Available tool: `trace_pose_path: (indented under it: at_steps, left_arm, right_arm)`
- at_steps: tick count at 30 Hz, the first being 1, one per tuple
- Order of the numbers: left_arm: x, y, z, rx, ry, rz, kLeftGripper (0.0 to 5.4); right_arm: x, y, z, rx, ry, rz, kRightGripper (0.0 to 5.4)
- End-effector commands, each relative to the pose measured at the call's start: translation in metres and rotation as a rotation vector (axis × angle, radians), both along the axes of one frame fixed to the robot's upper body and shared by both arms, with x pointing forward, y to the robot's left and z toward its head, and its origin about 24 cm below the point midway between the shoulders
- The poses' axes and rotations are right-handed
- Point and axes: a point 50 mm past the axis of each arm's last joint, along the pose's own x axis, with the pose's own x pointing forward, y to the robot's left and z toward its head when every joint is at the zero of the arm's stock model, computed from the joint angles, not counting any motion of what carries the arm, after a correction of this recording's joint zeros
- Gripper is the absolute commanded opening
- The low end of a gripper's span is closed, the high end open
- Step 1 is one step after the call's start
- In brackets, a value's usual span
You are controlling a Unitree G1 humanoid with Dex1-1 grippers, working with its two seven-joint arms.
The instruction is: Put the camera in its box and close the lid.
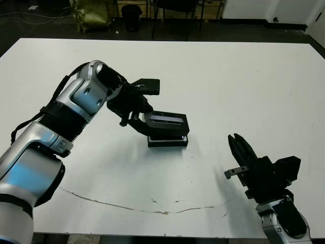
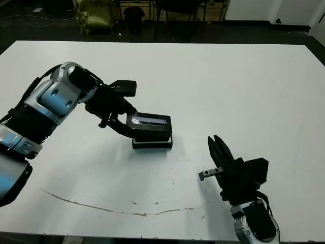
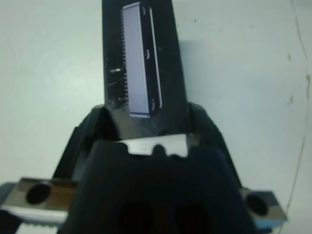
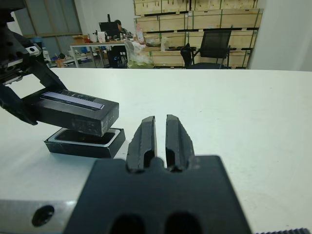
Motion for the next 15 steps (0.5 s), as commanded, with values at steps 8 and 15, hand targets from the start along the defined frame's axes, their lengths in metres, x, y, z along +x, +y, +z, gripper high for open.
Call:
trace_pose_path:
  at_steps: [8,15]
  left_arm:
    - [0.0032,-0.0055,-0.0043,-0.053,0.067,0.036,2.39]
    - [0.0032,-0.0094,-0.0002,-0.073,0.017,0.024,2.39]
  right_arm:
    - [-0.0031,-0.0017,-0.006,-0.021,0.033,-0.023,0.0]
    - [-0.0047,0.0003,-0.0064,-0.024,0.034,-0.02,0.0]
